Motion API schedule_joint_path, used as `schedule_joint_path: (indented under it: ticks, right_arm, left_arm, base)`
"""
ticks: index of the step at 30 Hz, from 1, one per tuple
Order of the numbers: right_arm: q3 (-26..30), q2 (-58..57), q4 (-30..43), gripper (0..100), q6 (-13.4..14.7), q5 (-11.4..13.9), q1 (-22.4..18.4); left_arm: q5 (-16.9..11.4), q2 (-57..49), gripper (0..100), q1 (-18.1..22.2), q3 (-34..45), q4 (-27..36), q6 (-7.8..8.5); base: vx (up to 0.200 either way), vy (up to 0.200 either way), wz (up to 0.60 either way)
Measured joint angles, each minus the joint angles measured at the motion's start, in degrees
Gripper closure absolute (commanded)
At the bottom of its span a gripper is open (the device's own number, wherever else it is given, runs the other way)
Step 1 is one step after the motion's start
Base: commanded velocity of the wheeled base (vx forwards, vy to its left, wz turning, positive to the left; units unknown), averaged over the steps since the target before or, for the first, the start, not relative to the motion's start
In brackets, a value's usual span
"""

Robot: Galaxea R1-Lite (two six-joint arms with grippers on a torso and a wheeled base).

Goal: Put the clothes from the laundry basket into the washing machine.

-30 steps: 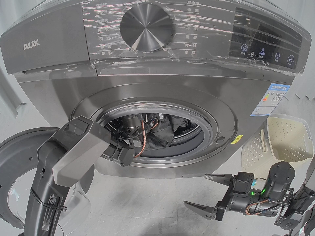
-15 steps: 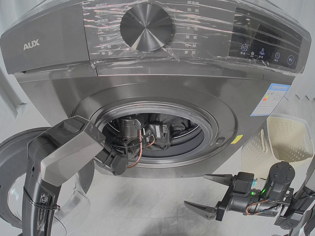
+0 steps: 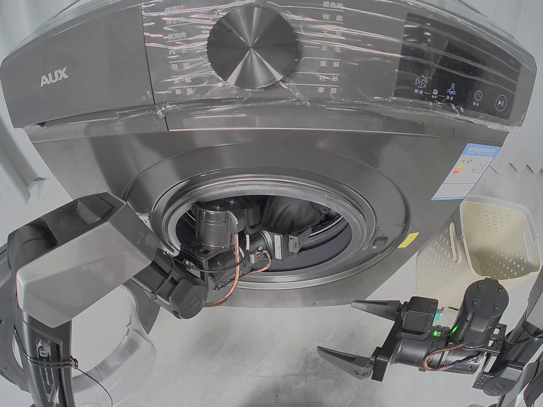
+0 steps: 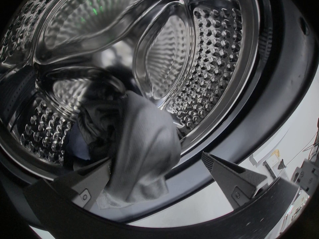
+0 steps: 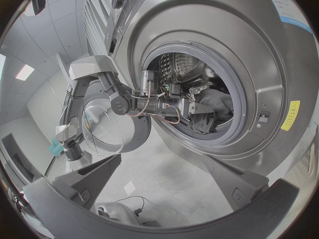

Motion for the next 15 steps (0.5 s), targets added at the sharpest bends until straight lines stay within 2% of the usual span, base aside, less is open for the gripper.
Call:
schedule_joint_path:
  ticks: [6,15]
  right_arm:
    - [-0.02,0.00,-0.01,0,0.00,0.00,-0.06]
    - [-0.06,0.00,0.00,0,0.00,0.06,-0.15]
  left_arm:
    - [0.30,-0.85,0,-0.20,-1.84,-1.01,-0.18]
    - [0.94,3.04,0,0.39,-2.84,-2.61,1.10]
  base:
    - [0.000,0.000,0.00]
    - [0.000,0.000,0.00]
